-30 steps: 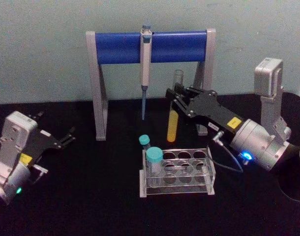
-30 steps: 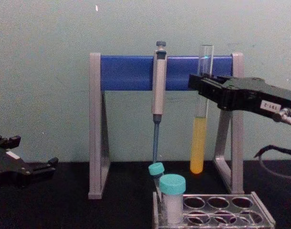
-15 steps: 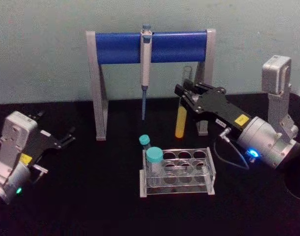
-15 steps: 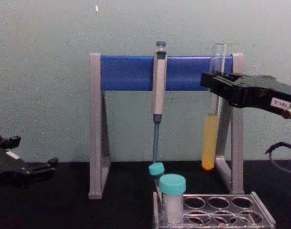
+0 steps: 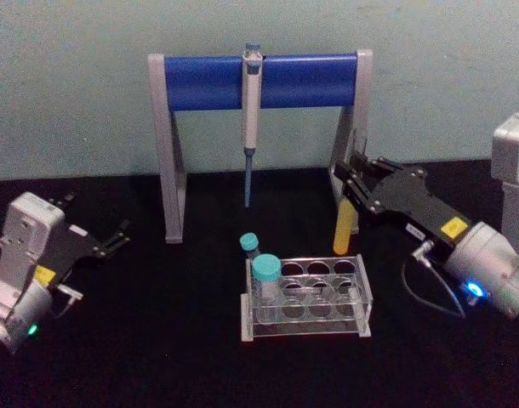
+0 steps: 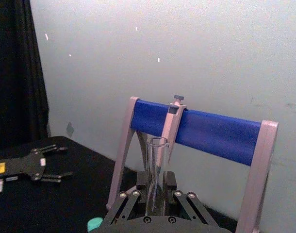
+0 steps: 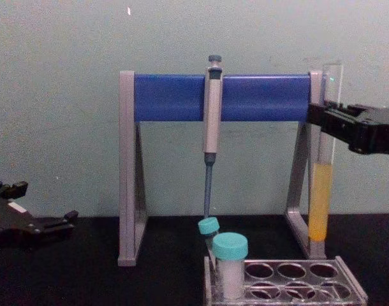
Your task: Pick up the test tube from the test tube rack, shake it, then place it back into the test tube rack.
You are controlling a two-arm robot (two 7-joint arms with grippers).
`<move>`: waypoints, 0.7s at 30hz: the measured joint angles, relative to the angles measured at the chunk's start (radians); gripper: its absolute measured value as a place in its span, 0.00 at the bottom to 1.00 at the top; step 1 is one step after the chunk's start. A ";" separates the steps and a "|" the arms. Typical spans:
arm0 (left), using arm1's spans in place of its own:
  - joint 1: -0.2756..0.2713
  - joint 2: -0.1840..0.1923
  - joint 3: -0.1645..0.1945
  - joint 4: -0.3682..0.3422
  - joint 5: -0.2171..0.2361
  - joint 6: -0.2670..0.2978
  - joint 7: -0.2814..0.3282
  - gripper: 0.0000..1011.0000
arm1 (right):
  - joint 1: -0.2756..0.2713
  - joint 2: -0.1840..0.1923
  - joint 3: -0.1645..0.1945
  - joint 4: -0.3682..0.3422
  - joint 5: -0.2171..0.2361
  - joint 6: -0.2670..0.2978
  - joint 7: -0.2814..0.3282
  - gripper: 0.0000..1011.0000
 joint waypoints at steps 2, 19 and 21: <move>0.000 0.000 0.000 0.000 0.000 0.000 0.000 0.99 | -0.015 0.006 0.003 -0.018 0.002 0.005 0.000 0.23; 0.000 0.000 0.000 0.000 0.000 0.000 0.000 0.99 | 0.047 -0.020 -0.082 0.017 0.019 0.016 0.080 0.23; 0.000 0.000 0.000 0.000 0.000 0.000 0.000 0.99 | 0.071 -0.027 -0.093 0.039 0.017 0.016 0.087 0.23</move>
